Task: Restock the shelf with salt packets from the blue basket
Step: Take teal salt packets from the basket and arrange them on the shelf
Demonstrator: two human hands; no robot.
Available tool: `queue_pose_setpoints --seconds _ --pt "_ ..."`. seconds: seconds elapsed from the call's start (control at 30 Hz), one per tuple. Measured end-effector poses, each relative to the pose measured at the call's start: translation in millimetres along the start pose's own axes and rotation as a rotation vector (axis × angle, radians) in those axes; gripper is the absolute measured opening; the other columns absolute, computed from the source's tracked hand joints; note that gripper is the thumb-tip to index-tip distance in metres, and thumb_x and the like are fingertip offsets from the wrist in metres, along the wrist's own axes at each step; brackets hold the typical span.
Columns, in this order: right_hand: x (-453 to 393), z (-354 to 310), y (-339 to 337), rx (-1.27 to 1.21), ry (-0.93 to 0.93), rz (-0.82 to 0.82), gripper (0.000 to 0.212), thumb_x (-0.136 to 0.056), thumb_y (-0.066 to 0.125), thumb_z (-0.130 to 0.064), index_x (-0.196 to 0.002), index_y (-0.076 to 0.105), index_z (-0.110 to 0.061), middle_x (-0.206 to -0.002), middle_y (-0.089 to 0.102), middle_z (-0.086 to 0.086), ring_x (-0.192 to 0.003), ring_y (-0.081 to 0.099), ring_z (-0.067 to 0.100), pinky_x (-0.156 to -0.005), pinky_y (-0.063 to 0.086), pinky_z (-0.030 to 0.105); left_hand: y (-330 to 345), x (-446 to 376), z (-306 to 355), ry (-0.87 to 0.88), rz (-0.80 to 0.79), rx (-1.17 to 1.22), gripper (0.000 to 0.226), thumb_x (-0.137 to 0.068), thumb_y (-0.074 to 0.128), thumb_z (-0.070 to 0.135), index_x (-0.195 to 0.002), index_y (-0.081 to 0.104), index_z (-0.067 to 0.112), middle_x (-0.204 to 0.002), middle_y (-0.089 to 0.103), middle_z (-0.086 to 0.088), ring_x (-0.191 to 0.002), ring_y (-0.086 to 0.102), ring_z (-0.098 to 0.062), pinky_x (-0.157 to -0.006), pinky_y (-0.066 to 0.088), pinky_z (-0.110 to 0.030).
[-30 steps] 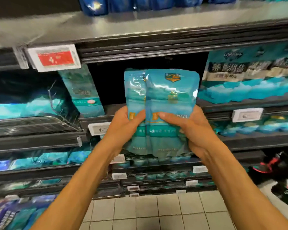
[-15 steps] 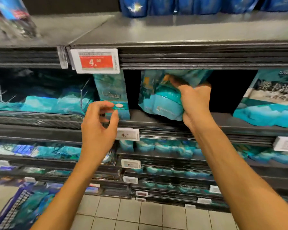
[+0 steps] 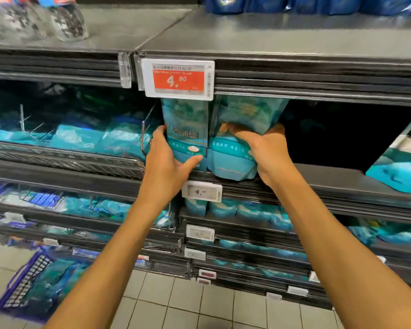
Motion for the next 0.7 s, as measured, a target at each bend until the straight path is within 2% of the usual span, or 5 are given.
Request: queue_pose_setpoints --seconds 0.07,0.17,0.33,0.5,0.7 --pt "1.2 -0.8 -3.5 0.006 0.009 -0.055 0.01 -0.074 0.084 -0.009 -0.073 0.076 -0.016 -0.078 0.079 -0.003 -0.074 0.076 0.016 -0.066 0.063 0.036 0.9 -0.7 -2.2 -0.005 0.005 0.019 0.091 -0.081 0.084 0.033 -0.15 0.028 0.011 -0.127 0.064 -0.01 -0.067 0.064 -0.001 -0.064 0.044 -0.005" --pt "6.4 -3.1 -8.7 0.007 0.035 -0.147 0.006 -0.068 0.086 -0.02 -0.068 0.08 -0.02 -0.078 0.079 -0.001 -0.072 0.076 0.015 -0.061 0.06 0.03 0.1 0.7 -2.5 0.005 0.022 0.037 0.091 -0.081 0.083 0.035 -0.15 0.028 0.012 -0.127 0.063 -0.01 -0.072 0.065 -0.007 -0.076 0.051 -0.021" --pt "15.0 -9.1 -19.8 0.068 -0.016 -0.237 0.006 -0.077 0.085 -0.013 -0.074 0.081 -0.016 -0.081 0.079 0.002 -0.075 0.075 0.015 -0.064 0.058 0.028 0.8 1.4 -5.2 -0.022 0.036 0.061 0.096 -0.08 0.084 0.037 -0.151 0.026 0.01 -0.131 0.062 -0.016 -0.113 0.064 -0.036 -0.101 0.05 -0.051" --pt "23.3 -24.5 -58.5 0.032 -0.141 -0.054 0.017 -0.079 0.081 -0.003 -0.069 0.079 -0.017 -0.076 0.078 -0.004 -0.071 0.074 0.01 -0.062 0.057 0.024 1.4 4.7 -4.5 -0.03 0.051 0.076 0.095 -0.081 0.083 0.037 -0.15 0.026 0.008 -0.119 0.066 -0.022 -0.102 0.068 -0.032 -0.098 0.052 -0.049" --pt "10.9 -29.0 -94.1 0.034 -0.202 0.24 0.022 -0.08 0.079 0.002 -0.091 0.07 -0.015 -0.081 0.074 -0.014 -0.071 0.069 -0.002 -0.066 0.055 0.02 2.6 5.3 -5.3 -0.016 0.056 0.083 0.091 -0.081 0.083 0.036 -0.148 0.029 0.007 -0.115 0.065 -0.023 -0.103 0.067 -0.033 -0.095 0.054 -0.045"
Point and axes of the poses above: each hand's wrist, its own x-axis away from the middle knuckle, its own y-axis out of the palm, z = x × y, the point moved 7 cm from there along -x, towards the middle knuckle
